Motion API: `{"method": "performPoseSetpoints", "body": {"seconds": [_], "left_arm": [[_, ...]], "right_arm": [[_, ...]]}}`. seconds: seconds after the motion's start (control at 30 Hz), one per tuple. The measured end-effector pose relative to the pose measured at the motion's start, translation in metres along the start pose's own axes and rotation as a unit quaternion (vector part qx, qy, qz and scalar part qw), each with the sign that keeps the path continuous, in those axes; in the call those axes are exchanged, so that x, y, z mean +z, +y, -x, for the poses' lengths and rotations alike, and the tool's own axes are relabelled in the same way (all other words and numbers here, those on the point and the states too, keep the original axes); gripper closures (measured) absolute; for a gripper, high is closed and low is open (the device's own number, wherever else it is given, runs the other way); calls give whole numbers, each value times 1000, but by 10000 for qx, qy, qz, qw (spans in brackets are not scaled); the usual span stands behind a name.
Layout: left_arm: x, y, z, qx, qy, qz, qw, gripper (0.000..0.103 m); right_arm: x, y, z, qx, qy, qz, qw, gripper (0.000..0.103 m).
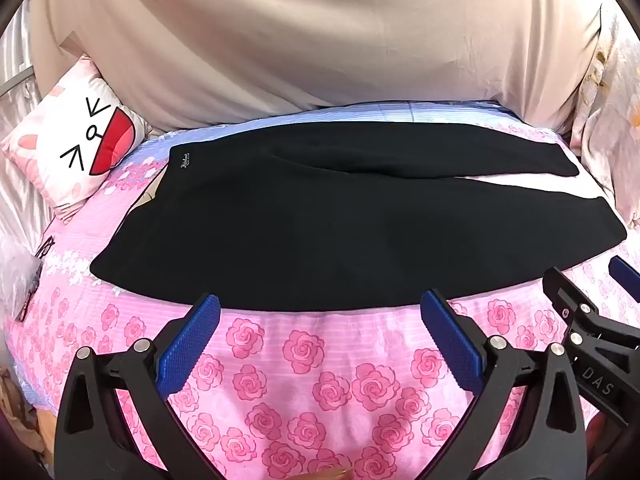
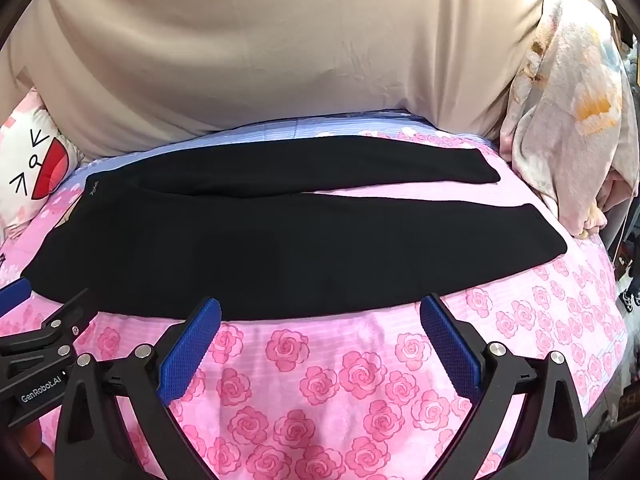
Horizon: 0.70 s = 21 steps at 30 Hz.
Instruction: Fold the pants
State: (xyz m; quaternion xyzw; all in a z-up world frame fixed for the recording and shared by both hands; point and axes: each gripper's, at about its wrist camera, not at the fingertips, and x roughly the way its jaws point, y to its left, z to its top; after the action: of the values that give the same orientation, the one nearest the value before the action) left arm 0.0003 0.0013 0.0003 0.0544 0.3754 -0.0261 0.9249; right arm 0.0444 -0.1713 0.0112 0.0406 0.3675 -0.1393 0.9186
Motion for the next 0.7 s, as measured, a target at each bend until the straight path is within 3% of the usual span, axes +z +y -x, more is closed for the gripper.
{"method": "performPoseSetpoints", "body": {"seconds": [0.7], "left_arm": [[-4, 4, -9, 37, 27, -66, 10000, 5]], "right_arm": [[-1, 17, -7, -23, 35, -1, 10000, 5]]}}
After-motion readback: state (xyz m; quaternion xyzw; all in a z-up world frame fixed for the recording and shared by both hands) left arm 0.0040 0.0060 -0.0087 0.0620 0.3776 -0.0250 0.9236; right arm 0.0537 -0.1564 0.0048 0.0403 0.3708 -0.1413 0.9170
